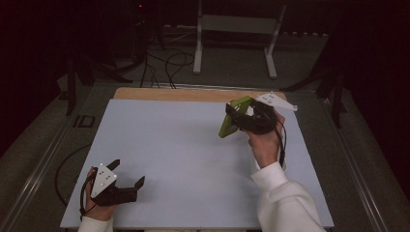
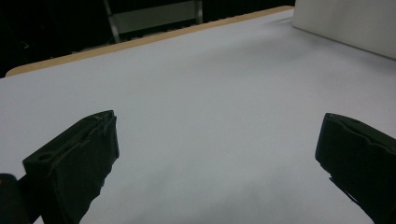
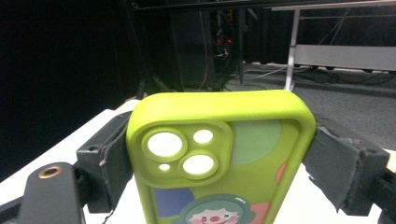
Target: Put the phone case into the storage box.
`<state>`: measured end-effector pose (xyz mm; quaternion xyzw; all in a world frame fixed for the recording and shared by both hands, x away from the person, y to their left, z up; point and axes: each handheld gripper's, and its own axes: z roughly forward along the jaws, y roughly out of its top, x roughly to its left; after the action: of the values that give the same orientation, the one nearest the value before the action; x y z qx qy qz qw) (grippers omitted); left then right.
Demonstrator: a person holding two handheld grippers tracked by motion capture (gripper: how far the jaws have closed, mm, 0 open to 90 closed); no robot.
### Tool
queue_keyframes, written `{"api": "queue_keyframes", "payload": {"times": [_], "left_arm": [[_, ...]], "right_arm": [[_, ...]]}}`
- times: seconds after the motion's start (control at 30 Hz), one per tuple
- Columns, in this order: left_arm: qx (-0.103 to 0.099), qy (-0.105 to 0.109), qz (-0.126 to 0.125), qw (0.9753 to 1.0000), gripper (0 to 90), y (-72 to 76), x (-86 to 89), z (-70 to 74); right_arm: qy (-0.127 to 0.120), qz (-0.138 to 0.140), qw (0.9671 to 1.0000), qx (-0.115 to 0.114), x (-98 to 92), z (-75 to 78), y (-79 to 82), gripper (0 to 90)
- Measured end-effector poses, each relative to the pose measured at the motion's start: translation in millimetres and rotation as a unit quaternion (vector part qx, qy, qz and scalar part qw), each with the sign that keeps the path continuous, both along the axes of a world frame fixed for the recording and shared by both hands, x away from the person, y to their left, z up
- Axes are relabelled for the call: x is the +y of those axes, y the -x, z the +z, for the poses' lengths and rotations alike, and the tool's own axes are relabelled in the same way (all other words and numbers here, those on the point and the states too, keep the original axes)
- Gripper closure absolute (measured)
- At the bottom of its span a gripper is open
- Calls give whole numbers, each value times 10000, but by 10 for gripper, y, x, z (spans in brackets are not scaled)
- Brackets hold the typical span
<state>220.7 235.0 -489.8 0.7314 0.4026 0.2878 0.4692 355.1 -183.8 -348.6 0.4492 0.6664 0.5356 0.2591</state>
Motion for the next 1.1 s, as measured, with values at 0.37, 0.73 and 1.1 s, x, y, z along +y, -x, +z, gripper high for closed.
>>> {"api": "queue_keyframes", "payload": {"times": [0.37,0.73,1.1], "left_arm": [[1,-7,-16,10000,1,2,-9,0],[-13,-3,-13,10000,0,4,-13,0],[-15,-8,-22,10000,0,6,-22,-1]], "right_arm": [[48,-148,9999,27,-30,7,-78,162],[89,-276,9996,16,-63,19,-132,162],[158,-407,9990,7,-99,48,-200,162]]}}
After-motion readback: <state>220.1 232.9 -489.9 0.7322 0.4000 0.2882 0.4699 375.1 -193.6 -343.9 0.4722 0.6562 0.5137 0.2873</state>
